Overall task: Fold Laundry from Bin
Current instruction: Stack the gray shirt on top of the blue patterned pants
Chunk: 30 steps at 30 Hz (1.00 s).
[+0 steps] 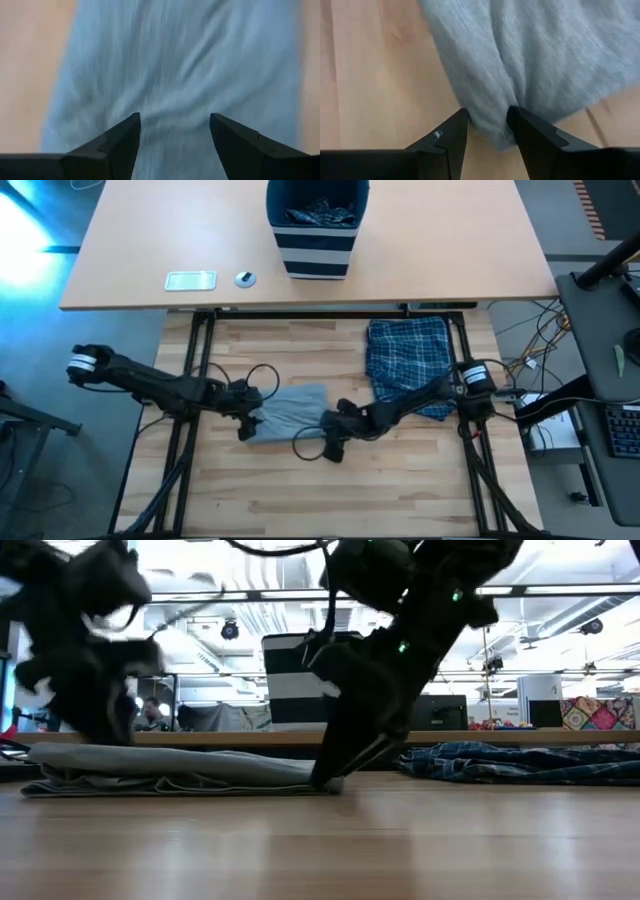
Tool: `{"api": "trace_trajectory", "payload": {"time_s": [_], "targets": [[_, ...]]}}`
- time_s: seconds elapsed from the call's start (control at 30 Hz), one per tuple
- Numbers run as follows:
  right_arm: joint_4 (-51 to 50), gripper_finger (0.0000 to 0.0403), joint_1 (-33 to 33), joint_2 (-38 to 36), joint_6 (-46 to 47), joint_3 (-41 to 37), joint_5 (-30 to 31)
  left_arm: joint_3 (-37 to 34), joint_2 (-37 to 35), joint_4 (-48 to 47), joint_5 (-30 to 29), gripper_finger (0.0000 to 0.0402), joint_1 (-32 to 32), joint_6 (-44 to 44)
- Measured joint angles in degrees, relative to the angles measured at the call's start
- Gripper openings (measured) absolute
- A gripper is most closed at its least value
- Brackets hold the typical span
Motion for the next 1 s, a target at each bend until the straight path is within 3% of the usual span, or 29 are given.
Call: {"api": "trace_trajectory", "payload": {"time_s": [0.17,0.23,0.33,0.4,0.53,0.63,0.73,0.83,1.0], "targets": [[-10.38,0.0147,-1.38,-2.75,-5.82,0.23,-0.63,-5.88,2.27,12.57,8.44,0.0213,-3.72,-12.65],[-14.5,0.015,-2.83,-5.81,-9.23,0.36,-0.32,-5.95,3.09,17.09,9.2,0.0213,-7.14,-18.27],[-20.21,0.0159,-4.31,-11.53,-12.99,0.94,0.35,-1.58,4.15,22.05,8.32,0.0214,-10.67,-24.77],[-22.47,0.0168,-4.61,-15.22,-10.67,0.75,0.09,3.94,4.8,21.63,8.24,0.0216,-11.12,-25.0],[-17.61,0.019,-3.5,-20.23,10.29,-1.48,0.36,14.53,4.37,3.93,6.0,0.022,-8.62,-16.86],[-7.94,0.0214,0.1,-20.0,32.1,-4.93,4.22,17.43,3.02,-6.96,5.24,0.0226,-2.06,-11.08],[0.39,0.0243,3.13,-15.83,50.74,-7.02,6.88,15.43,2.35,-8.43,12.79,0.0233,7.5,-7.88],[2.05,0.027,4.22,-11.2,67.68,-6.3,10.65,12.11,2.46,-8.1,17.37,0.0242,17.54,-7.11],[2.37,0.0293,3.28,-3.18,79.99,-1.94,11.82,6.65,2.07,-10.11,31.32,0.0266,28.81,-4.3]]}}
